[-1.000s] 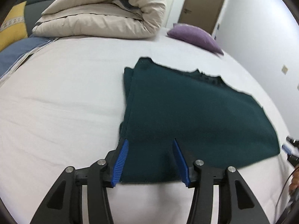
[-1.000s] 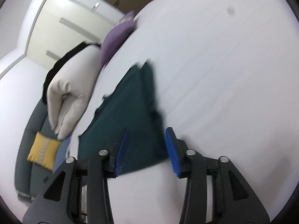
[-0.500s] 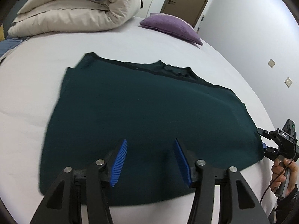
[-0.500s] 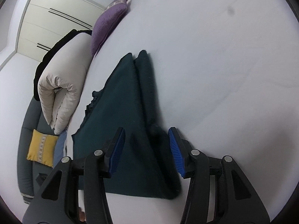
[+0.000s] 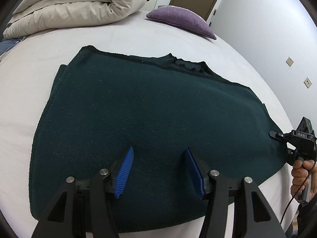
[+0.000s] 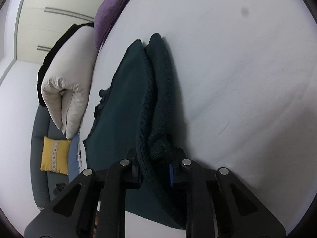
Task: Fold small clothes
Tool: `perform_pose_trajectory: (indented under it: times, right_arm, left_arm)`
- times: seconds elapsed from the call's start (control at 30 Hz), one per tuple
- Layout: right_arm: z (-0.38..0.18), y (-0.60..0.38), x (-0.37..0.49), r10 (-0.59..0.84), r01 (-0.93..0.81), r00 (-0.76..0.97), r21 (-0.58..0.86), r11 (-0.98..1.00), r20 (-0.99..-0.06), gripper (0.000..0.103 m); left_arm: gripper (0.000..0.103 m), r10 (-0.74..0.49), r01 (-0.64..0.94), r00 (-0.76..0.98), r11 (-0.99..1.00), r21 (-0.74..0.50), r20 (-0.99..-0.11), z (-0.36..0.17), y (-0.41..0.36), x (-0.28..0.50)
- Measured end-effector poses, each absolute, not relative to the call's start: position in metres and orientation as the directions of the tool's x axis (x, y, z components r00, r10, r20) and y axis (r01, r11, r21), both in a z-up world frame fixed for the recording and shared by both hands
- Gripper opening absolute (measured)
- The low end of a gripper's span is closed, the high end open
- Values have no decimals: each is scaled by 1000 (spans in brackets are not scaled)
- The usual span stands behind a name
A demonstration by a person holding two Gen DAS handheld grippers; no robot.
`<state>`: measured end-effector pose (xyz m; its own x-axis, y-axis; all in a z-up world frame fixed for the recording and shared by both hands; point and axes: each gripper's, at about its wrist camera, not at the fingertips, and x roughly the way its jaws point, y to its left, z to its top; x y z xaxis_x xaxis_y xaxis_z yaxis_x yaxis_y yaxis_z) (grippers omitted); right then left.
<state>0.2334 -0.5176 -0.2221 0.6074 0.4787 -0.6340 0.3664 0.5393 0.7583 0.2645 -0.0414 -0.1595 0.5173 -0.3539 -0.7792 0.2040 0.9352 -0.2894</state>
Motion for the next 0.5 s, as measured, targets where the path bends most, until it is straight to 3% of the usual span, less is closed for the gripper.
perform_pose_trajectory:
  times: [0.23,0.37,0.5]
  right_arm:
    - [-207,-500,241,381,381,591,662,645,-711,14]
    - [-173,-468,252,242,354,563,495,794,-790,14]
    - [-129,-401,277,161,222,569,339,914,-807,14]
  left_arm:
    - [57,-392,204,519,920,-335,-760,-161,-33,265]
    - [57,-444,184,512,893,-411,-735,-154,-19,264]
    - [57,-480,154,522,866,-475,-706,-143,0,264]
